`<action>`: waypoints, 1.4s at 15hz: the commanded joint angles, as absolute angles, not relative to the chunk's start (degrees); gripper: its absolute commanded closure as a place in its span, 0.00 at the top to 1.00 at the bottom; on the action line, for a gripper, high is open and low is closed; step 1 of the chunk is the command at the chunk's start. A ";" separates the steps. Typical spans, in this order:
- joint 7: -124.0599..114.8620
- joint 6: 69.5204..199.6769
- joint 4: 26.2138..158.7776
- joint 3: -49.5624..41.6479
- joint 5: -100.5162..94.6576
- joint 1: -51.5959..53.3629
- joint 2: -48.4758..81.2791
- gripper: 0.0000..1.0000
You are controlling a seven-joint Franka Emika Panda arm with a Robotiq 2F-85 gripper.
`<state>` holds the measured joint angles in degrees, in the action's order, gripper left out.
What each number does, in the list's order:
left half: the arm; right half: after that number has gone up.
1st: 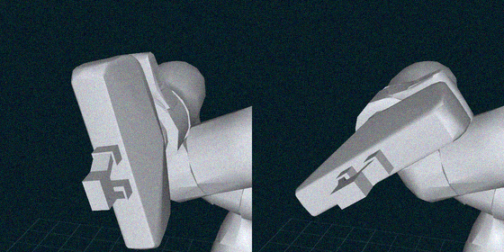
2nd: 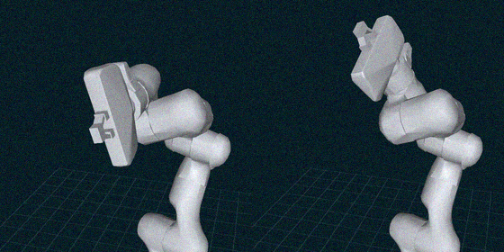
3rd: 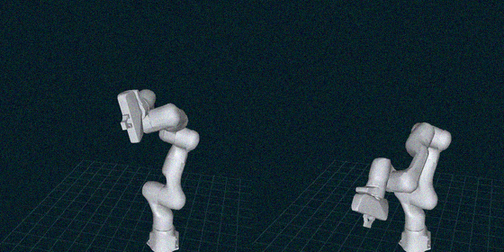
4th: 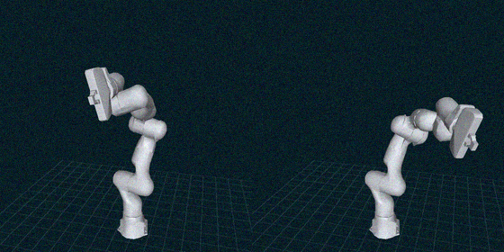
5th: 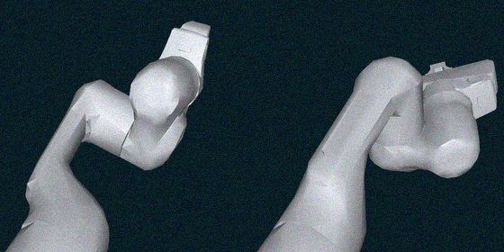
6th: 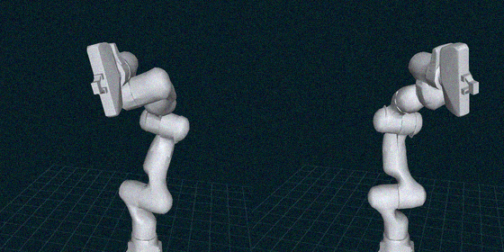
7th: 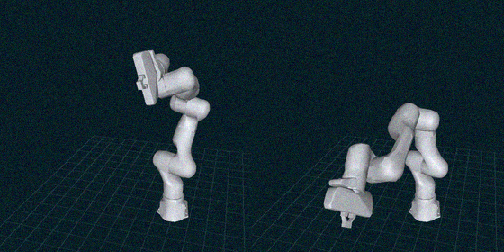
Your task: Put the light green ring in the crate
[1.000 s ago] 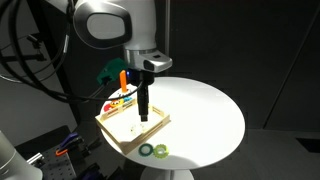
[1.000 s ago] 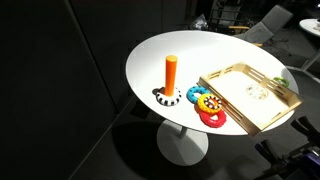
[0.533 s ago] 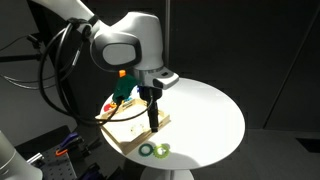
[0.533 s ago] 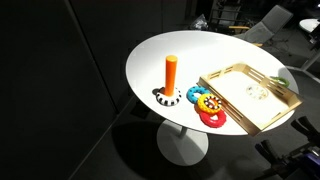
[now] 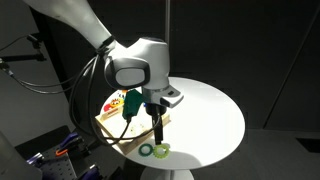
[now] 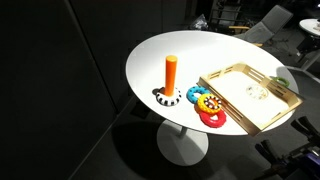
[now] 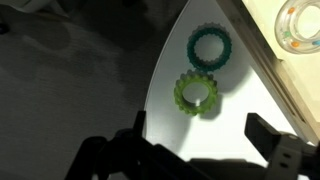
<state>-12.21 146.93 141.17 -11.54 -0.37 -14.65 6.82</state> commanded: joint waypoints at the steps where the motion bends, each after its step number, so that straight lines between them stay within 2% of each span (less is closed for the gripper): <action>1: -7.39 145.06 137.19 -11.66 4.63 -14.61 11.08 1.00; 9: -8.72 146.41 137.58 -12.47 4.23 -13.74 11.73 1.00; 21: -12.13 153.63 131.18 -12.34 4.86 -11.82 24.97 1.00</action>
<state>-10.42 152.67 133.93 -11.70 4.48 -13.19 21.82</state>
